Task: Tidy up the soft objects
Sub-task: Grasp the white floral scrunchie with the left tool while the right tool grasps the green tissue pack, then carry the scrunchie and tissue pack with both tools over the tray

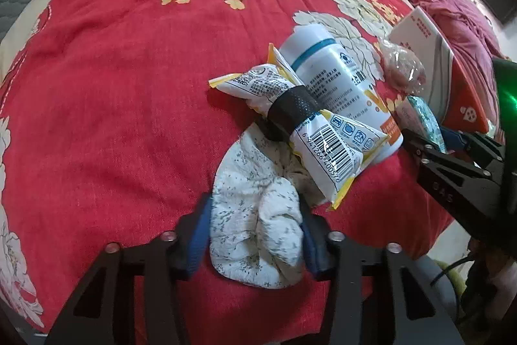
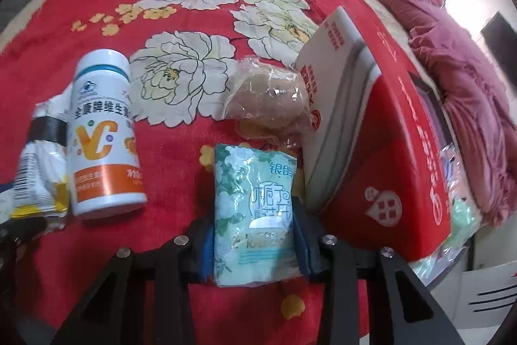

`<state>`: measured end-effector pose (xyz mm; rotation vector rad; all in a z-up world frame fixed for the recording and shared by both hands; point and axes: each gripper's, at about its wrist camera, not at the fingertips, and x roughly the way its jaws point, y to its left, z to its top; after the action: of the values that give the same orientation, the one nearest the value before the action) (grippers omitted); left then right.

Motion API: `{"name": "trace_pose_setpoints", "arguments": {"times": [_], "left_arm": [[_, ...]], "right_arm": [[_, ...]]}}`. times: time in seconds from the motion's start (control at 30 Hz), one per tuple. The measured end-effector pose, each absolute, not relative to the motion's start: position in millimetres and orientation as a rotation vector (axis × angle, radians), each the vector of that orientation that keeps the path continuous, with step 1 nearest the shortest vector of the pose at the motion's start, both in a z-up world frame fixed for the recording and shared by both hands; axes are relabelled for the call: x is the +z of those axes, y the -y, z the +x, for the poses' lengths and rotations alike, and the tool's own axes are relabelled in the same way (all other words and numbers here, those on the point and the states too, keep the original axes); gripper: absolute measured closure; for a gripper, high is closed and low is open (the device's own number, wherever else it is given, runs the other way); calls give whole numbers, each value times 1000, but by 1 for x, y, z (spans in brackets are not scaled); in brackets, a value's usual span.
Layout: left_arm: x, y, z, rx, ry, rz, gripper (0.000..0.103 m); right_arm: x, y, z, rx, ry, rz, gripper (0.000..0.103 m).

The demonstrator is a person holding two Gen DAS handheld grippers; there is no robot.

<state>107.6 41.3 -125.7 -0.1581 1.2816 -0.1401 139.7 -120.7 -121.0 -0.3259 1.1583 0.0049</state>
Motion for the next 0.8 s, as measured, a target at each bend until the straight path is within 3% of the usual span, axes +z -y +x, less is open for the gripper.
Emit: {"name": "trace_pose_setpoints", "arguments": {"times": [0.03, 0.1, 0.2, 0.8], "left_arm": [[-125, -41, 107, -144, -1285, -161, 72], [-123, -42, 106, -164, -1285, -185, 80], [-116, -43, 102, -169, -1264, -215, 84], [-8, -41, 67, -167, -1070, -192, 85]], "right_arm": [[-119, 123, 138, 24, -1169, -302, 63], [-117, 126, 134, 50, -1183, -256, 64], [-108, 134, 128, 88, -1189, -193, 64], [-13, 145, 96, 264, -1056, -39, 64]]}}
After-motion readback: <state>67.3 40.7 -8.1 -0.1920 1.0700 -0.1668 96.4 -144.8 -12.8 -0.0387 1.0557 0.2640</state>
